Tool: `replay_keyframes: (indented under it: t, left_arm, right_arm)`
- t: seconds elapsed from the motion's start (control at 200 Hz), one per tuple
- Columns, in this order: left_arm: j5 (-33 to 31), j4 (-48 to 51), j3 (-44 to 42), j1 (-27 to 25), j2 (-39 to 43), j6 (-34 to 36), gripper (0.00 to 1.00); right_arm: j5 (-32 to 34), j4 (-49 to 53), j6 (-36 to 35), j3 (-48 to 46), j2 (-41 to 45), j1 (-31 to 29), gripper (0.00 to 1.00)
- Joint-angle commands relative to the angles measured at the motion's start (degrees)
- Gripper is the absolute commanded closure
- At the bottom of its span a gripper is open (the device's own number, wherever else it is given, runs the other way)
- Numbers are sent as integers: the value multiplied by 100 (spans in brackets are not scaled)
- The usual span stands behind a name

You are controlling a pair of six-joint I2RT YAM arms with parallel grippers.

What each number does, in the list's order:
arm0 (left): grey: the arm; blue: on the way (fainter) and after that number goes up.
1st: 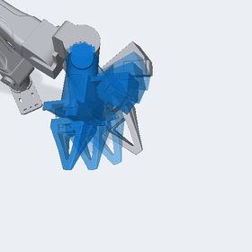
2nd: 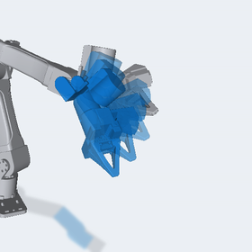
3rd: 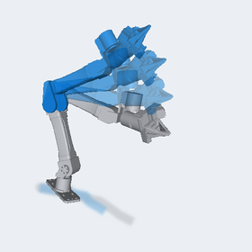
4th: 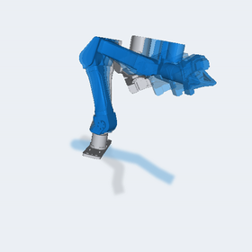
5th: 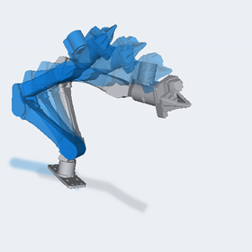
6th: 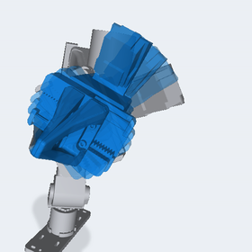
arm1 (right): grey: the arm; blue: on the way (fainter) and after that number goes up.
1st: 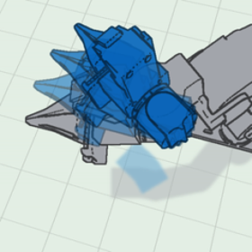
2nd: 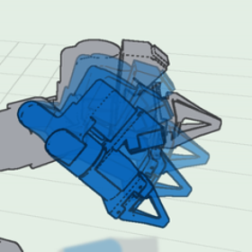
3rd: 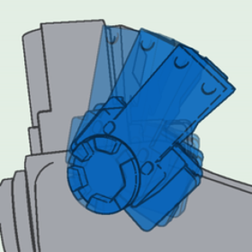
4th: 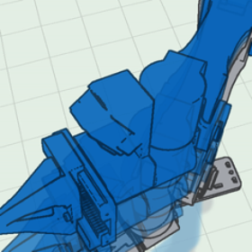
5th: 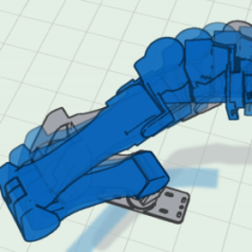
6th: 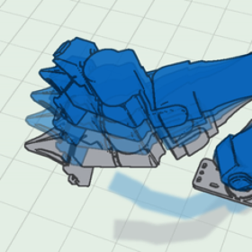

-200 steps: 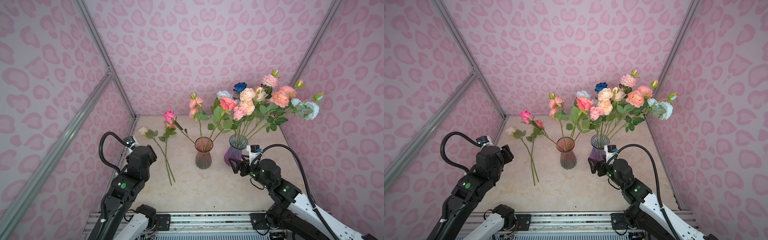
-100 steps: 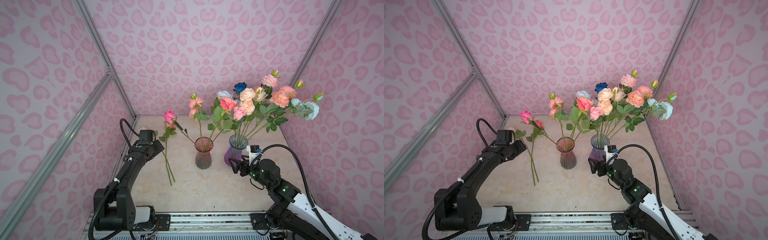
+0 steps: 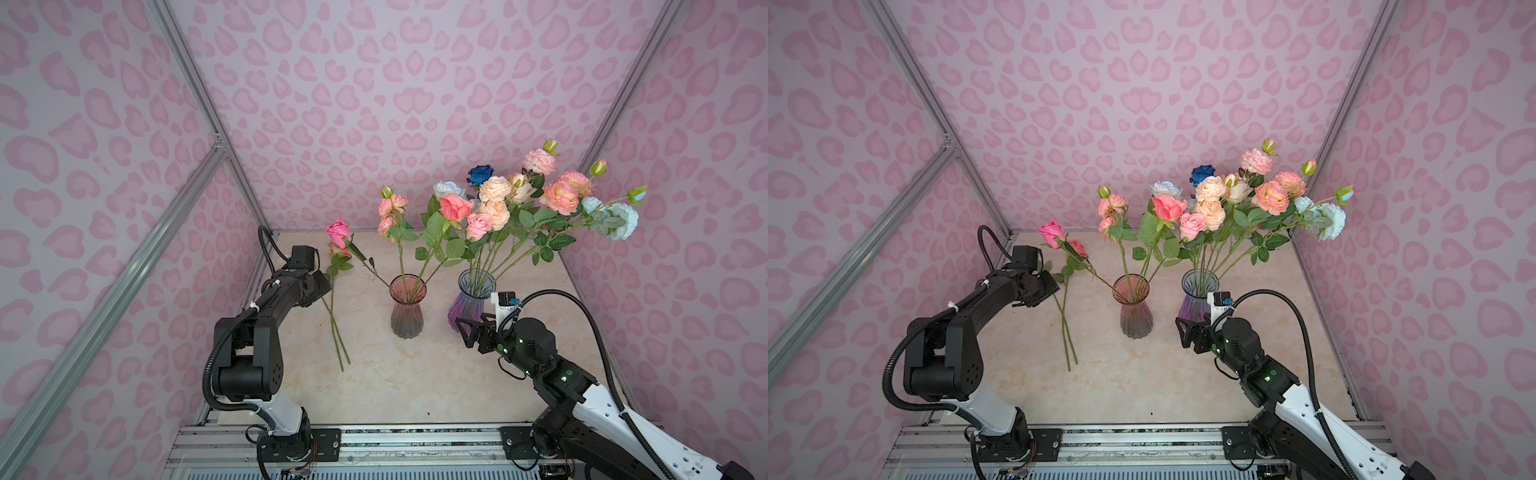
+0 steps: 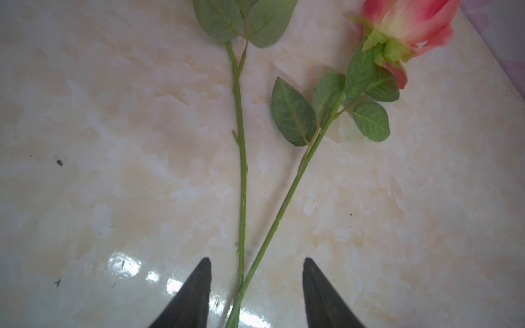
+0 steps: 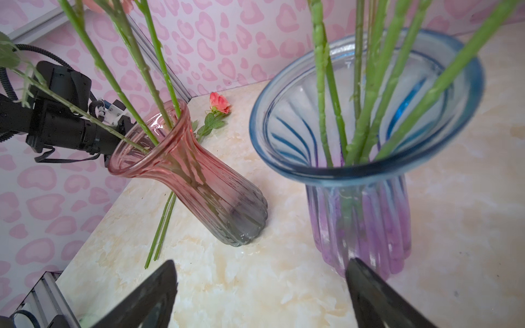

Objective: Arrange the flowers into the vase
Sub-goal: 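Lower the left gripper onto a loose rose stem on the table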

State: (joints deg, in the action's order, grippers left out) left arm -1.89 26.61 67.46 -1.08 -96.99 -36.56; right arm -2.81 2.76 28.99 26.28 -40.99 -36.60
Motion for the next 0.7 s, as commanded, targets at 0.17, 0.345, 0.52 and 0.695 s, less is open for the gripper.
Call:
replay_keyframes:
  t: [0.17,0.345,0.52,0.695]
  left_arm:
    - [-128,117,720,-49,-679,351,57]
    - [-258,375,1405,-353,-1368,758,57]
    - [-521,604,1776,-418,-2023,907,57]
    - [-557,633,1831,-432,-2340,1109,62]
  right_arm:
    - [-25,-304,53,-52,-214,-1,6]
    - [48,-294,17,-49,-268,1,6]
    - [13,-283,10,-5,-366,-1,6]
    - [104,-269,-1,-27,-338,1,6]
